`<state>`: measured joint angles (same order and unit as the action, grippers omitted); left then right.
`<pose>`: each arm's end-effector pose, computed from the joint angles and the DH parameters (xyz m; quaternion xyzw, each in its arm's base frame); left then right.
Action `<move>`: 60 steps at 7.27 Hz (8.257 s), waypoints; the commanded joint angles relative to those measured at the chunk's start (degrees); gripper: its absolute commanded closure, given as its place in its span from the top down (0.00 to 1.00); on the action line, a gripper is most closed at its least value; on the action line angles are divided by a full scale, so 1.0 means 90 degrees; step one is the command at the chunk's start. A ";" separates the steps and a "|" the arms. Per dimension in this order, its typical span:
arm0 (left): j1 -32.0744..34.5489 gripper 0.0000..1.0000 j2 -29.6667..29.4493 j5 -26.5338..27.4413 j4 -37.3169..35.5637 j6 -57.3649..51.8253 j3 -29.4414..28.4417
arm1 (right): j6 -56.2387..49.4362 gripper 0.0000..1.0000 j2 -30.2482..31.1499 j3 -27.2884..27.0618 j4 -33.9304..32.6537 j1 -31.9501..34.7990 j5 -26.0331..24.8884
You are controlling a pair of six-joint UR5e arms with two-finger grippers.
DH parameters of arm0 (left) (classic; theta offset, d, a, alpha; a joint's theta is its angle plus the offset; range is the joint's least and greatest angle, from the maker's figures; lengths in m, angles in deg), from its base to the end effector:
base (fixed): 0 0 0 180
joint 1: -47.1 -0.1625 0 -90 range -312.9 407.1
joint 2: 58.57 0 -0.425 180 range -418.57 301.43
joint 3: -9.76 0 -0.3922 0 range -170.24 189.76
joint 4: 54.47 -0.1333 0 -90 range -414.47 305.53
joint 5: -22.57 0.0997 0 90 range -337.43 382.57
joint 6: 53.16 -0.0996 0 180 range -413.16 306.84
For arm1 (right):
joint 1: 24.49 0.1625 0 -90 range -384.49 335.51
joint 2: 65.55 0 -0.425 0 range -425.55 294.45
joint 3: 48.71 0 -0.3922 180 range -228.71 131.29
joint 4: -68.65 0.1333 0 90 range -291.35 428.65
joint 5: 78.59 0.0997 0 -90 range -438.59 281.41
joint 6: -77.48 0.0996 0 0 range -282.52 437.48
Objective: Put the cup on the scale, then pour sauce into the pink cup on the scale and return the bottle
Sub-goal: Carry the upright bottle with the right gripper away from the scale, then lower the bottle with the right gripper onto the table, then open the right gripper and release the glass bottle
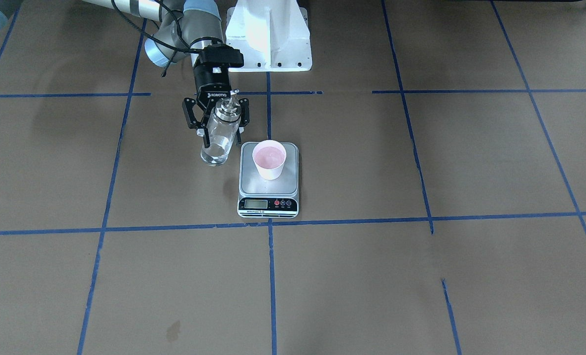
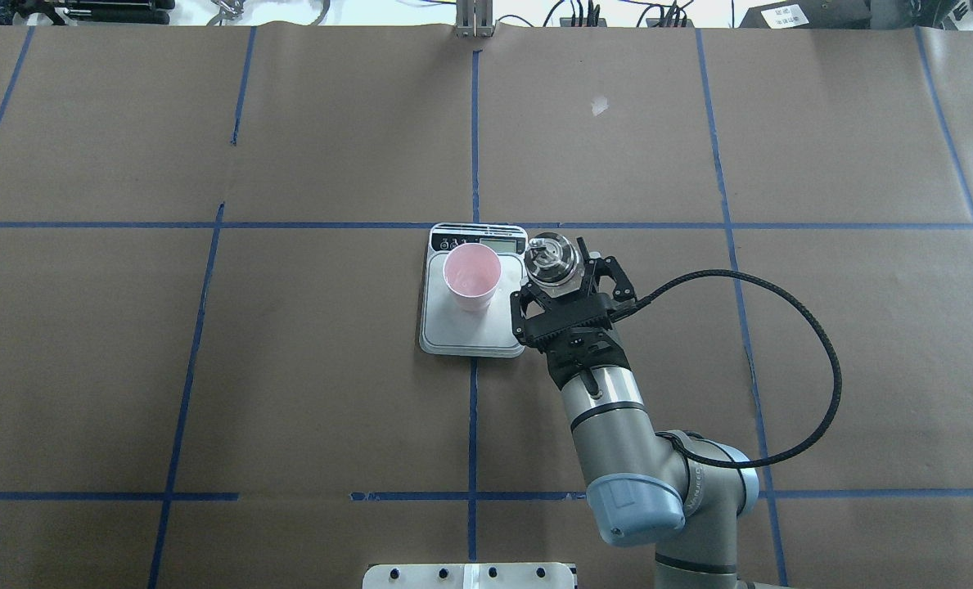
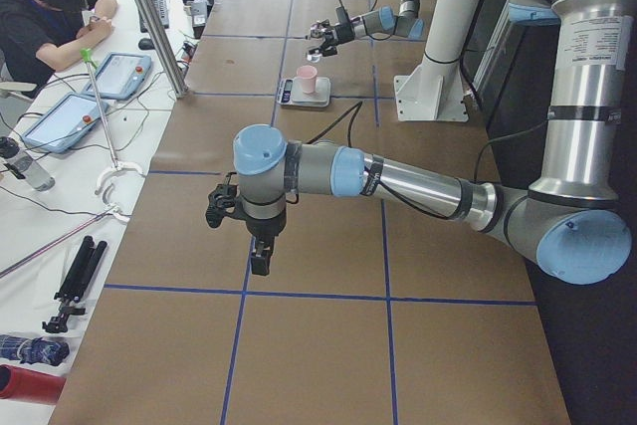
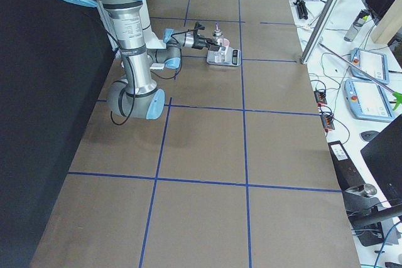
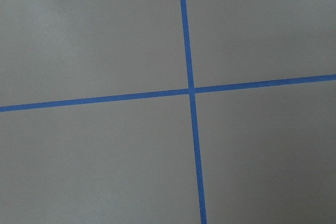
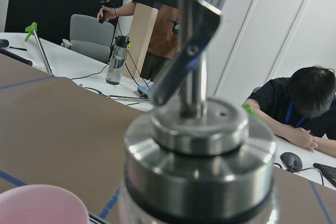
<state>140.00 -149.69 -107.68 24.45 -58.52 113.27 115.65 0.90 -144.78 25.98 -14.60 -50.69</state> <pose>-0.0937 -0.4879 0.5581 0.0538 0.3409 0.0308 0.9380 -0.5321 -0.3174 0.2717 0.6200 -0.2504 0.0596 0.7411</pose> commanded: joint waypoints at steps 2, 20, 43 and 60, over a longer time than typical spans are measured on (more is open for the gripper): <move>0.0000 1.00 -0.0003 0.0000 0.0078 0.0000 0.0003 | 0.1369 0.00 0.0691 -0.0339 0.0044 0.0024 0.0034; 0.0000 1.00 0.0007 0.0020 0.0303 0.0000 0.0032 | 0.4040 0.00 0.2881 -0.0663 0.0093 0.0650 0.0719; 0.0000 1.00 0.0007 0.0020 0.0303 0.0000 0.0023 | 0.4450 1.00 0.2675 -0.0116 0.0064 0.0522 0.0454; 0.0000 1.00 0.0007 0.0010 0.0303 0.0000 0.0032 | 0.4343 1.00 0.4049 -0.0233 0.1662 -0.0649 -0.1196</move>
<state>139.94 -149.55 -107.56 27.15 -58.52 113.54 154.83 34.28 -147.01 37.30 -20.13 -61.62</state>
